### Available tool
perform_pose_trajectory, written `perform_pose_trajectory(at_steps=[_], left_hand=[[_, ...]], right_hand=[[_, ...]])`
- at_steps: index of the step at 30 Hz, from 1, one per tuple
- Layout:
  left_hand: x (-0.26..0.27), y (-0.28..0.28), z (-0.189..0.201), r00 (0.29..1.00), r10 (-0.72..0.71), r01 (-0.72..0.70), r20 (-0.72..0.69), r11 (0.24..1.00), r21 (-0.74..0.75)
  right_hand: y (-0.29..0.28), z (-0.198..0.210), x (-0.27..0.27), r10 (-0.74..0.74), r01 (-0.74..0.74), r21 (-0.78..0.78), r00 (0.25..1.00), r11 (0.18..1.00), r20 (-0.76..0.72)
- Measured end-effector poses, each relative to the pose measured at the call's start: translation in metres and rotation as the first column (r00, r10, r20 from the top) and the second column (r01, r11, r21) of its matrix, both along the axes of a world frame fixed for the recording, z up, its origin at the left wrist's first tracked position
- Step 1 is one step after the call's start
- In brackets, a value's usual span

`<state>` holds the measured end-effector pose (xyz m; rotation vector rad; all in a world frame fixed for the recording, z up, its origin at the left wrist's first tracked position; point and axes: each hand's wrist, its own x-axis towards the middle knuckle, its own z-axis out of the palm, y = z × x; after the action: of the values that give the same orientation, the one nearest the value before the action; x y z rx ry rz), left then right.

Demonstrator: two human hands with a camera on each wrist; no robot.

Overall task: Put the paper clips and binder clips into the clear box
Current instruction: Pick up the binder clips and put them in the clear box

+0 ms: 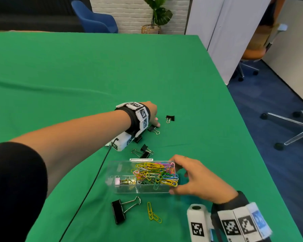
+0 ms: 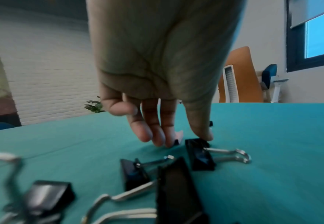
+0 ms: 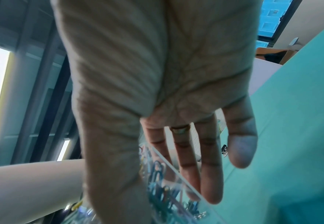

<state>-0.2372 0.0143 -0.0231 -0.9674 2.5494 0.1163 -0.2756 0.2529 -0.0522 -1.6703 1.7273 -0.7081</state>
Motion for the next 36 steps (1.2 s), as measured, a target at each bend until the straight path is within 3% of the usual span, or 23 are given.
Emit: perform_pose_trajectory(at_steps=[8,19,24,26,32,36], left_hand=[[-0.007,0.003,0.002,0.999,0.046,-0.045,0.02,0.999,-0.008],[0.005,-0.004,-0.006,0.991,0.136,-0.136,0.011,0.983,0.123],[0.018,-0.007,0.0,0.985,0.161,-0.146,-0.061,0.968,0.204],[0.02,-0.008,0.004,0.986,0.139,-0.121,-0.088,0.976,0.183],[0.016,0.003,0.004,0.997,-0.065,0.057,0.033,0.979,0.197],[0.015,0.003,0.0,0.992,-0.118,0.108,0.046,0.977,0.182]], right_hand=[[-0.002,-0.002,-0.001,0.019,-0.019,-0.008,1.0,1.0,0.01],[0.0,-0.005,-0.001,0.011,-0.008,-0.029,0.996,1.0,0.088],[0.0,-0.006,-0.001,0.013,-0.008,-0.041,0.992,0.999,0.128],[-0.001,-0.007,-0.002,0.011,-0.005,-0.043,0.991,0.999,0.134],[-0.002,-0.011,-0.004,0.012,-0.004,-0.041,0.984,0.999,0.177],[-0.002,-0.013,-0.003,0.023,-0.012,-0.057,0.983,0.998,0.184]])
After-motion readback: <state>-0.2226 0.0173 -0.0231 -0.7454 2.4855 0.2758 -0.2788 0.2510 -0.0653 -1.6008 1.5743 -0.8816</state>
